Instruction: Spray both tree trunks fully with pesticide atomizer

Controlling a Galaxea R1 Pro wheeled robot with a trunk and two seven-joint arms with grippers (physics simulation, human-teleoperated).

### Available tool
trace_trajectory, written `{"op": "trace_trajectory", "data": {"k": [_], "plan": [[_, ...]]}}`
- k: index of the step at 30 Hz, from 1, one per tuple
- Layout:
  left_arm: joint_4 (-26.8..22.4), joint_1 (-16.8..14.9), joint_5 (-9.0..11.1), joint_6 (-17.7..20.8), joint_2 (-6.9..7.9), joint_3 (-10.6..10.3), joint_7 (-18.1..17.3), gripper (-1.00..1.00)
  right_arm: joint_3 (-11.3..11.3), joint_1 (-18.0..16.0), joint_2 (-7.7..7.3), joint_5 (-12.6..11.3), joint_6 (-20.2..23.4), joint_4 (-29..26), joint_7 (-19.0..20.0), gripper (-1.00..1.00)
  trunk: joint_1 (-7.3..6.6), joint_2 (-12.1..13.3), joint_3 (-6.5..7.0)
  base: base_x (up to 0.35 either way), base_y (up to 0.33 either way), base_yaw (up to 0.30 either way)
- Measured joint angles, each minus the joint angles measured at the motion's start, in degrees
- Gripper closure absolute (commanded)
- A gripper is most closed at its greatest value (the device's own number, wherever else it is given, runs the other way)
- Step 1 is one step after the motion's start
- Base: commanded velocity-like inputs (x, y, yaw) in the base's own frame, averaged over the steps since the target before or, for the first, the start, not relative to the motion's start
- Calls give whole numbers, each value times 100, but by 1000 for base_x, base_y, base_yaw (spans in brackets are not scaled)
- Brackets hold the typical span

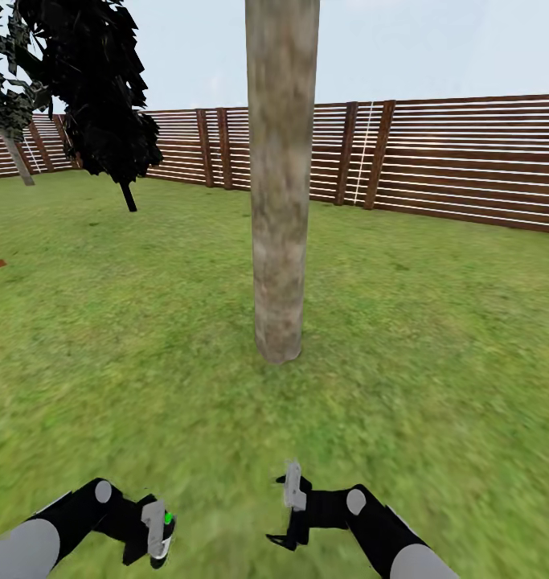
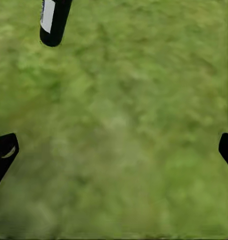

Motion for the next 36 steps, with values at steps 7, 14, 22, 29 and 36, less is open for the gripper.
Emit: {"op": "trace_trajectory", "data": {"k": [7, 14, 22, 29, 36], "plan": [[348, -1, 597, 386, -41, 950, 1893, 100, -1090, 18, -814, -310, -10, 1091, -1711, -100, 0, 0, 0, 0, 0, 0], [522, 0, 2033, 1163, -218, 1988, 3334, 100, -1393, 82, -1056, -978, -83, 2119, -5686, -100, 0, 0, 0, 0, 0, 0], [635, 20, 2250, 1330, -700, 2034, 3991, 100, -1382, 805, -1108, -2523, -1181, 2152, -6253, -100, 0, 0, 0, 0, 0, 0], [686, 20, 2458, 1682, -908, 2244, 4447, 100, -1382, 835, -1092, -2598, -1210, 2160, -6260, -100, 0, 0, 0, 0, 0, 0], [458, -6, 2506, 2122, -1392, 2240, 4628, 100, -1370, 835, -1061, -3176, -1197, 2160, -6226, -100, 0, 0, 0, 216, -51, 0]]}}
